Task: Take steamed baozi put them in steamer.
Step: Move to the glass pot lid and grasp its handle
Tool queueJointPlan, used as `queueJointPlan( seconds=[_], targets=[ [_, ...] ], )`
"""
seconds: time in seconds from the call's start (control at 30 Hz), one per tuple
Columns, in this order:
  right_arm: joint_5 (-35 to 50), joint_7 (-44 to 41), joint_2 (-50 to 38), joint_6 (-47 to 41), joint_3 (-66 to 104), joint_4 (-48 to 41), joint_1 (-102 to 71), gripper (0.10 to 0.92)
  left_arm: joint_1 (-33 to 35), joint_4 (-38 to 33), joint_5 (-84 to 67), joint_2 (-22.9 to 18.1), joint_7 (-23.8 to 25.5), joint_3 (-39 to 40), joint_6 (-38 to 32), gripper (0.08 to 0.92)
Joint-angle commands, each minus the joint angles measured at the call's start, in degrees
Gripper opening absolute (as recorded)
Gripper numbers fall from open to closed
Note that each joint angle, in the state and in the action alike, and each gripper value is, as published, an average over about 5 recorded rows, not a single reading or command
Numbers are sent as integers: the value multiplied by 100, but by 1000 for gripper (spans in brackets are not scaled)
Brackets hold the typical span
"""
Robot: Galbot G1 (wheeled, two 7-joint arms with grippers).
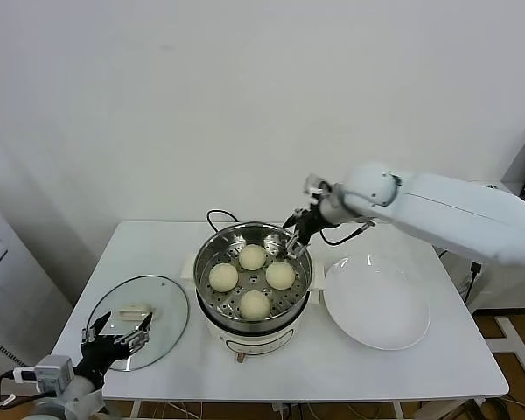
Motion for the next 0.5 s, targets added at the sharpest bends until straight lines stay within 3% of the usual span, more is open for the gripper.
queueJointPlan(
  seconds=[0.03, 0.27, 0.5],
  targets=[
    [35, 1469, -1277, 1354, 3438, 125, -2820, 823, -91, 66, -71, 48, 9, -20, 0, 823],
    [-460, 3107, -1199, 2458, 5664, 266, -5093, 823, -178, 312, -82, 112, 139, -44, -108, 823],
    [-1230, 3632, -202, 2845, 7906, 528, -7168, 823, -118, 529, 289, 243, 275, -125, -231, 823]
  ],
)
